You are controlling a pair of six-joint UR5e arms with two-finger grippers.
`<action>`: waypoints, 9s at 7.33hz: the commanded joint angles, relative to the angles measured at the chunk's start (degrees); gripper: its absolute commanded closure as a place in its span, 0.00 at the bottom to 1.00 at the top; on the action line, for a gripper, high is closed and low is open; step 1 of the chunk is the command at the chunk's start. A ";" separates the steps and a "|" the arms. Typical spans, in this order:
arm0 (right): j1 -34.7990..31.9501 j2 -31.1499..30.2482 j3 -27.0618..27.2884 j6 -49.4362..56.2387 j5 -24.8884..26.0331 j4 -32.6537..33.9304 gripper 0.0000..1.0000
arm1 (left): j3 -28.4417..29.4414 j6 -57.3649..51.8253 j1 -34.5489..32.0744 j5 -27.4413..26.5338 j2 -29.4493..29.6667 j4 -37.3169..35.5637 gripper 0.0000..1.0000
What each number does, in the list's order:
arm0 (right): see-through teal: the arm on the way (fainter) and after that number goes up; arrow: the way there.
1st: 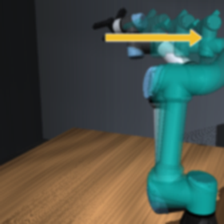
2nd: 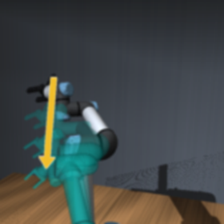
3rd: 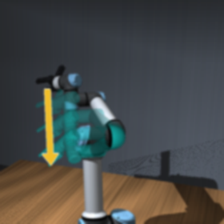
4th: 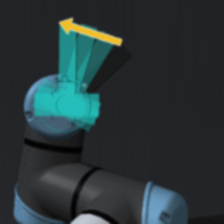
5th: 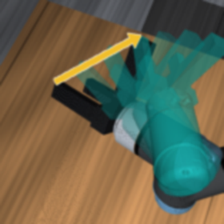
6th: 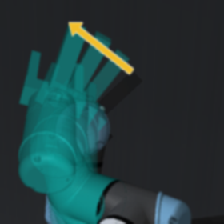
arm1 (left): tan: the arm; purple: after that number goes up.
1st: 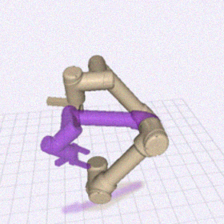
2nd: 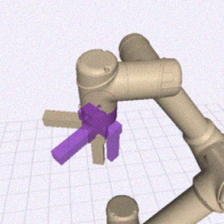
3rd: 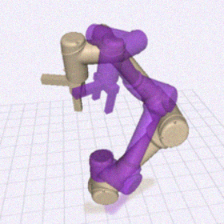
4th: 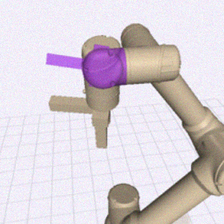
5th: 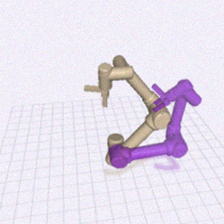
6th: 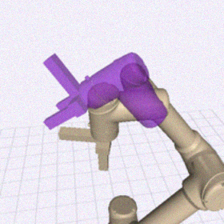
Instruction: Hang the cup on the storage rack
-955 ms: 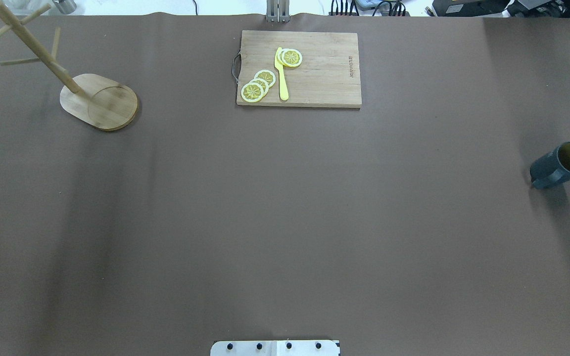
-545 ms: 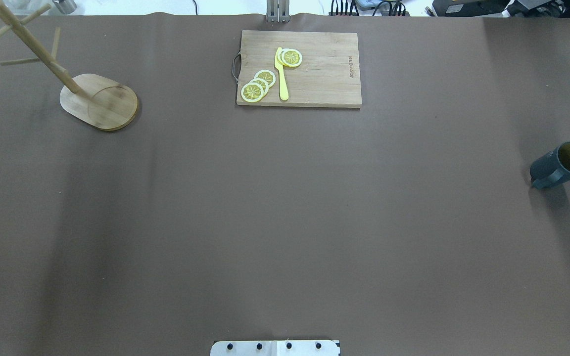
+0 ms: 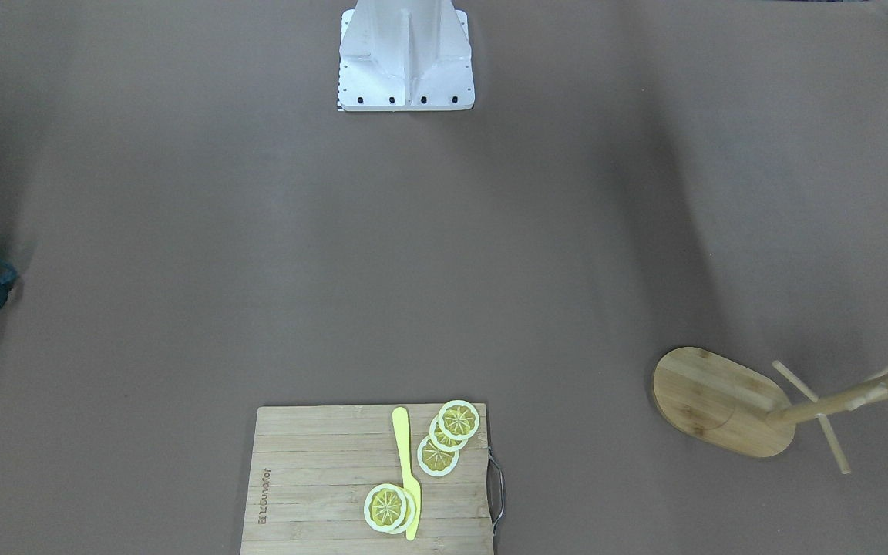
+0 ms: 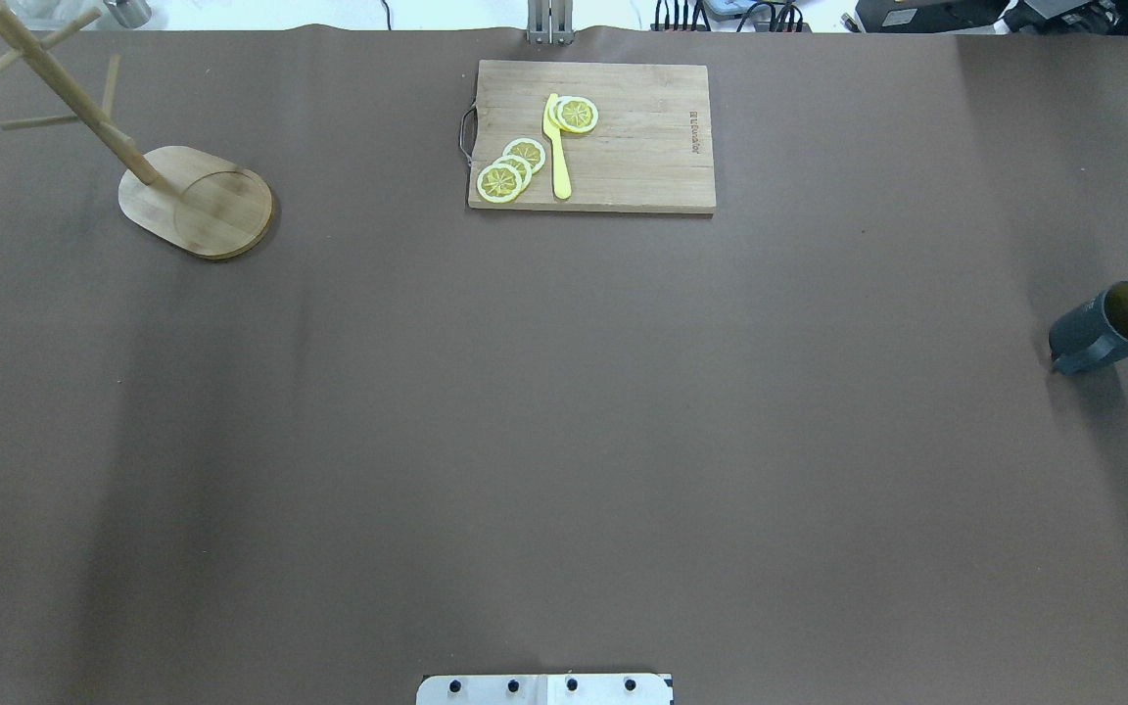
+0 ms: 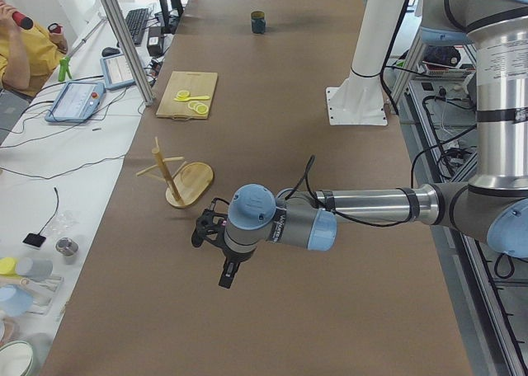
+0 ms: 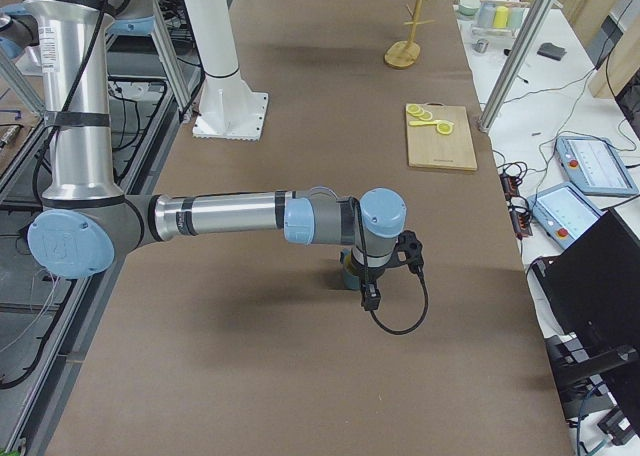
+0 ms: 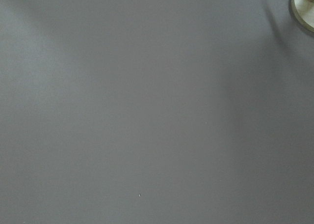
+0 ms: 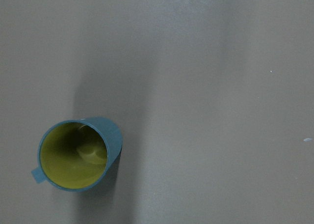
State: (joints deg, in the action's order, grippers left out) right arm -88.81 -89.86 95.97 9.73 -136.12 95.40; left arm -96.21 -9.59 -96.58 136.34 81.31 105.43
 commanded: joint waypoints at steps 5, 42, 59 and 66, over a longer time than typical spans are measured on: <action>13.63 3.73 -12.91 -22.44 1.71 -23.75 0.00 | -0.46 0.18 -0.10 2.00 -1.77 1.62 0.02; 33.67 23.55 5.55 -33.34 8.18 -7.26 0.00 | -3.87 46.98 41.40 -11.09 18.69 36.76 0.02; 19.81 12.69 1.94 -24.06 6.57 -7.16 0.00 | -0.39 41.49 85.33 -66.56 29.70 41.87 0.09; 19.81 12.78 2.12 -24.06 6.48 -7.16 0.00 | 10.26 42.28 85.15 -66.73 31.63 58.48 0.15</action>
State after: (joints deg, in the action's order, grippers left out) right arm -68.99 -77.10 98.04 -14.33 -129.61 88.24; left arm -86.51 32.66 -11.40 69.62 112.28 163.14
